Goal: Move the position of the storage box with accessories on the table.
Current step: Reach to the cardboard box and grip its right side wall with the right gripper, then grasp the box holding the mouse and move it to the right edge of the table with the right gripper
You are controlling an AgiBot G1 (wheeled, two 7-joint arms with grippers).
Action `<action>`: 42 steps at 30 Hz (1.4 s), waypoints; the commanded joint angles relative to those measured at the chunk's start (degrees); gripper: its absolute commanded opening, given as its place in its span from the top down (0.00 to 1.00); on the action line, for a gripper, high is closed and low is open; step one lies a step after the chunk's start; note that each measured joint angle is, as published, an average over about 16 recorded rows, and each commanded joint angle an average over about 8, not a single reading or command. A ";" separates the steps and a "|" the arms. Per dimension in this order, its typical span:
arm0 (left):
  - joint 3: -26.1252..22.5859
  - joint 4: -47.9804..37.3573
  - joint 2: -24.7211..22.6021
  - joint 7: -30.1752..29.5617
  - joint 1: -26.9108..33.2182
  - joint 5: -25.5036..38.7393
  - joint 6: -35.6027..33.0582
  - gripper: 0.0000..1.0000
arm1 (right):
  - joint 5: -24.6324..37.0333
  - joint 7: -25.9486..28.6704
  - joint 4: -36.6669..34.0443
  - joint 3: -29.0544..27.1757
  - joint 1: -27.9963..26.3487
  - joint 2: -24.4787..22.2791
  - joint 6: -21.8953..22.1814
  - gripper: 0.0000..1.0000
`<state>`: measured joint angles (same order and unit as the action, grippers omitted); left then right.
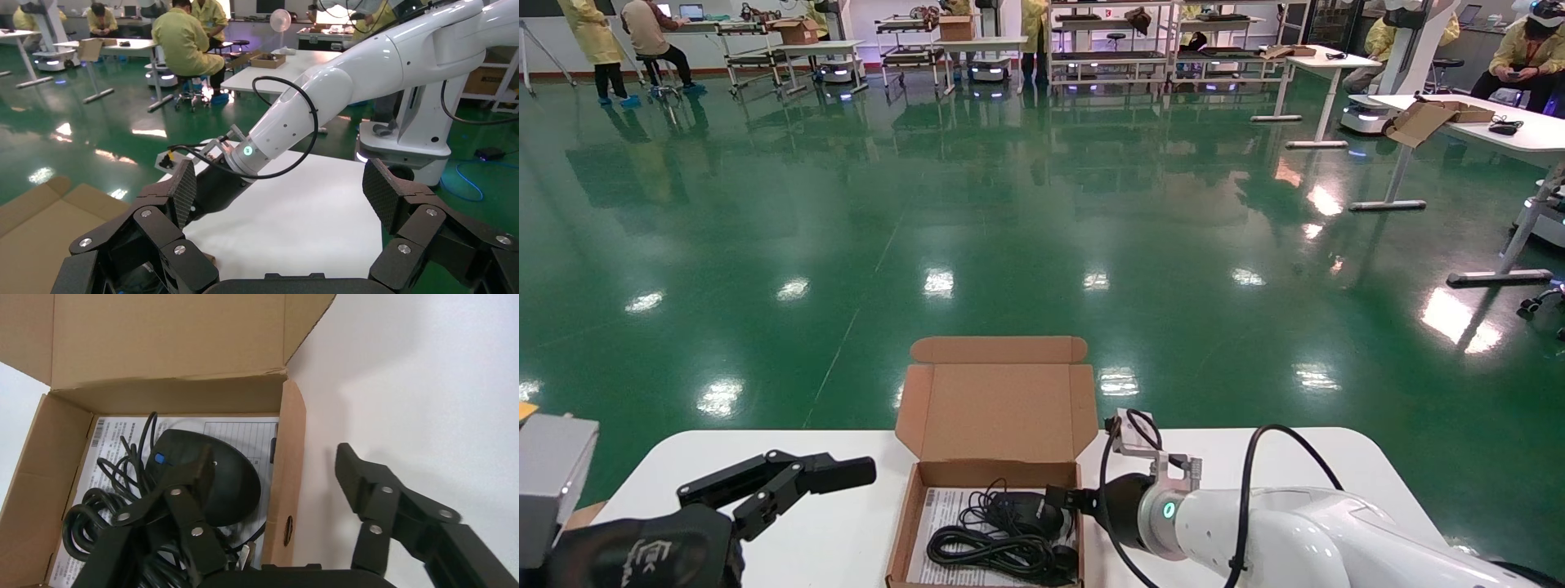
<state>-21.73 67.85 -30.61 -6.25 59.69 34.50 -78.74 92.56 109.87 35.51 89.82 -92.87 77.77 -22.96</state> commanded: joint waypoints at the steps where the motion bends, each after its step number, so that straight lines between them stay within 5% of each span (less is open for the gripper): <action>1: 0.00 0.00 0.00 0.00 0.00 0.00 0.00 0.00 | 0.28 0.53 0.34 0.18 -0.15 -0.03 -0.17 1.00; 29: 0.00 0.00 0.00 0.00 0.00 0.00 0.00 0.00 | 2.72 6.52 0.53 0.95 -0.21 -0.39 0.38 1.00; 42: 0.00 0.00 0.00 0.00 0.00 0.00 0.00 0.00 | -0.41 -1.34 3.05 -1.28 -6.40 -2.85 -2.90 1.00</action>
<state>-21.73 67.85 -30.61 -6.25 59.69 34.50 -78.74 91.91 108.03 38.15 88.34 -99.50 74.84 -26.11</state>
